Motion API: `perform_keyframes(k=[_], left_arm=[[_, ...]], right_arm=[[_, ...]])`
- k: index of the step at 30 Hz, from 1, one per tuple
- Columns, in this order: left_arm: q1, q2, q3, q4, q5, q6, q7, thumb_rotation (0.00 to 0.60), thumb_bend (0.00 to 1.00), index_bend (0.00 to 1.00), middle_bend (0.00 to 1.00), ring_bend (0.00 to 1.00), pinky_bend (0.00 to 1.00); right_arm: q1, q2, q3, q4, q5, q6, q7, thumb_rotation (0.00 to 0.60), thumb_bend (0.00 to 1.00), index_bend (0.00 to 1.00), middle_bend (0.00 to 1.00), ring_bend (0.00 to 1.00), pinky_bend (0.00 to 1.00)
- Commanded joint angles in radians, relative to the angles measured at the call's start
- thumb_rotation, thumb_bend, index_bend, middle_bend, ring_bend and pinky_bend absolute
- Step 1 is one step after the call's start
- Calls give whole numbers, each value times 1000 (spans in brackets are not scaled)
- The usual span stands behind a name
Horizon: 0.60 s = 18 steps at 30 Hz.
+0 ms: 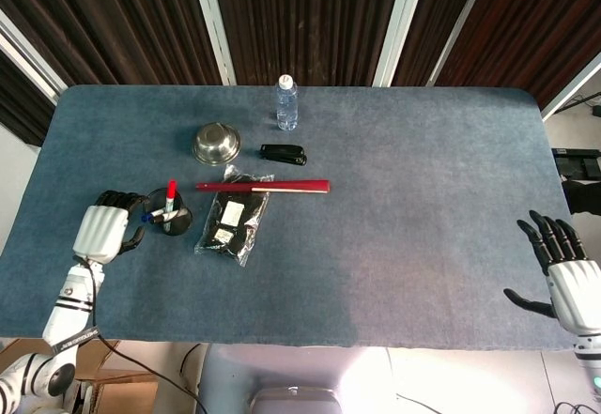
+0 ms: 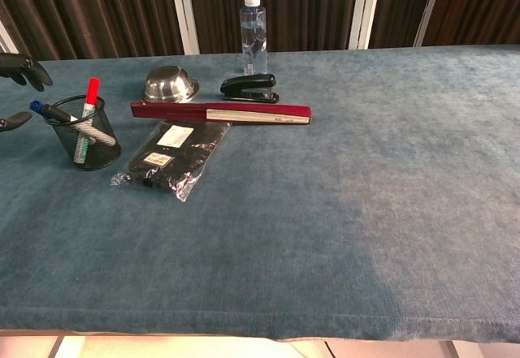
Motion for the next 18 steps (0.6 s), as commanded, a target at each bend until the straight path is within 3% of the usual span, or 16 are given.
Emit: perform_keyframes(k=[1,12,18], left_arm=[[-21,-42,0,46,-3,0,5,600,375,371,359,316,260],[-28,-55,7,79,-13,3,-2,600,367,443,436,359,265],[-33,-54,12,82,-10,1,-13,600,437,517,505,400,281]], right_arm=[[-1,1,-1,-1,1,-1,-1,600,110,0,6,0,0],[1,2,-2,-6,1,-4,-3,600,110,0,5,0,0],[0,3,-2,-7,1,-2,0,600,110,0,2,0,0]])
